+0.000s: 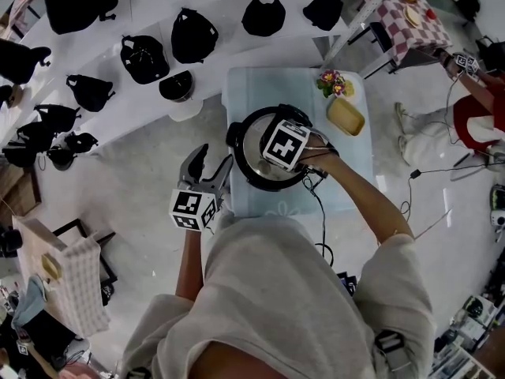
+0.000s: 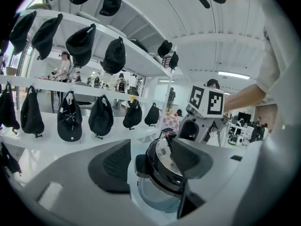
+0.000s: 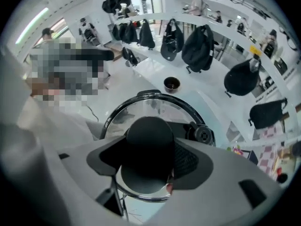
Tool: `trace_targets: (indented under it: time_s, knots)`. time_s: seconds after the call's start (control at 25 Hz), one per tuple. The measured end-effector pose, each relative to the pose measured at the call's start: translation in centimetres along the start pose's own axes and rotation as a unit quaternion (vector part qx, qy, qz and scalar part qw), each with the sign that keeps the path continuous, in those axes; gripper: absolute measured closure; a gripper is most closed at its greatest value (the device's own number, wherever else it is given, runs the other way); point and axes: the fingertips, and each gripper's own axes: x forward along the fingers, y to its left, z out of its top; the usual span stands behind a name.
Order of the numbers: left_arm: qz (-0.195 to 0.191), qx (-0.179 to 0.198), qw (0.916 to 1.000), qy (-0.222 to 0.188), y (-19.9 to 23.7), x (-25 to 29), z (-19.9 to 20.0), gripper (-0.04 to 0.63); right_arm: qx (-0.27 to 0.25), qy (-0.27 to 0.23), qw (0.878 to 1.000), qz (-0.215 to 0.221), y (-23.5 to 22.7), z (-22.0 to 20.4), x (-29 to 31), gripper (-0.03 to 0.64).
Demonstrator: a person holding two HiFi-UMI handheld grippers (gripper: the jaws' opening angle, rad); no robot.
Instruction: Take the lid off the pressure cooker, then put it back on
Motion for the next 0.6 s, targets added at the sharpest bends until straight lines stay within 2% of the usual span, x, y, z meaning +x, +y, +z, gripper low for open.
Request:
trace_targets:
  time_s: [0.16,0.24,0.44,0.6]
  knots:
    - [0.006,-0.003,1.0,-0.003,0.27,-0.27,0.03,0.334,-0.108,0.028,0.994,0.023,0.69,0.0,0.14,0.326]
    - [0.009,-0.005,0.9999,-0.004,0.46,-0.4,0.04,0.334,-0.141,0.036,0.989,0.032,0.91,-0.21,0.13,0.321]
    - [0.011,-0.007,0.9999,-0.005,0.53,-0.32,0.04,0.334,-0.128,0.044,0.99,0.026,0.74,-0.07,0.29,0.319]
    - [0.009,-0.003,0.9999,-0.01,0.11,-0.17,0.4,0.334,-0.115,0.023,0.993,0.025,0.8,-0.12,0.14,0.318]
